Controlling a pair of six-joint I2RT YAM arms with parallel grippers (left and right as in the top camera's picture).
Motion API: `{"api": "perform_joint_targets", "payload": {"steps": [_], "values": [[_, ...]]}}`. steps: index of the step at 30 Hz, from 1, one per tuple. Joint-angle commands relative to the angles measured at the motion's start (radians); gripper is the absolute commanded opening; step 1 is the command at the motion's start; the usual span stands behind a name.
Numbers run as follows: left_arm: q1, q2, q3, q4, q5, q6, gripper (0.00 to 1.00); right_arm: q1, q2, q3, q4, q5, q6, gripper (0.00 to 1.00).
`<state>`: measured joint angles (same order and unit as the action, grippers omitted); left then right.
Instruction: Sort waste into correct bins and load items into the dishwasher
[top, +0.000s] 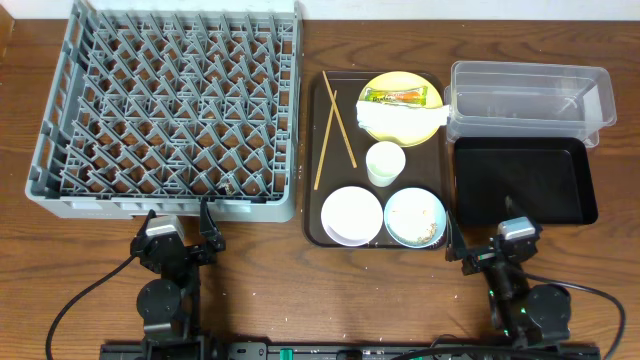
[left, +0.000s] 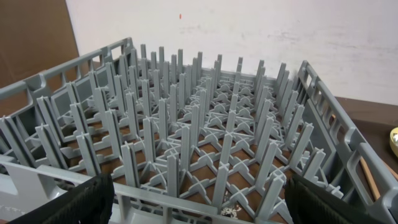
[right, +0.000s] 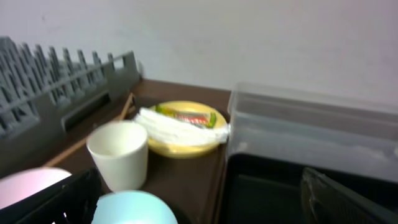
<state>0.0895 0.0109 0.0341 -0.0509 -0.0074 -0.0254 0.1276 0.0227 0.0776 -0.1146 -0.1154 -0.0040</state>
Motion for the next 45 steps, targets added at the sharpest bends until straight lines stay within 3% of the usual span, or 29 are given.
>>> {"api": "perform_joint_targets", "payload": {"steps": [1,5,15,21,30,35,39,45], "values": [[-0.003,-0.005,-0.030,-0.019,-0.023,0.006,0.89,0.004,0.045,0.106,-0.010,-0.035,0.032,0.99],[-0.003,-0.005,-0.030,-0.019,-0.023,0.006,0.89,0.004,0.178,0.245,-0.012,-0.036,0.025,0.99],[-0.003,-0.005,-0.030,-0.019,-0.023,0.006,0.89,0.004,0.726,0.783,-0.169,-0.058,-0.083,0.99],[-0.003,-0.005,-0.030,-0.019,-0.023,0.006,0.89,0.004,1.199,1.321,-0.478,-0.105,-0.174,0.99],[-0.003,-0.005,-0.030,-0.019,-0.023,0.006,0.89,-0.039,1.765,2.025,-0.937,-0.220,-0.344,0.99],[-0.003,-0.005,-0.030,-0.019,-0.023,0.006,0.89,-0.062,1.981,2.196,-1.070,-0.245,-0.464,0.99],[-0.003,-0.005,-0.030,-0.019,-0.023,0.006,0.89,-0.071,2.103,2.201,-1.031,-0.203,-0.513,0.99],[-0.003,-0.005,-0.030,-0.019,-0.023,0.006,0.89,-0.064,2.203,2.200,-1.009,-0.297,-0.515,0.99]]}}
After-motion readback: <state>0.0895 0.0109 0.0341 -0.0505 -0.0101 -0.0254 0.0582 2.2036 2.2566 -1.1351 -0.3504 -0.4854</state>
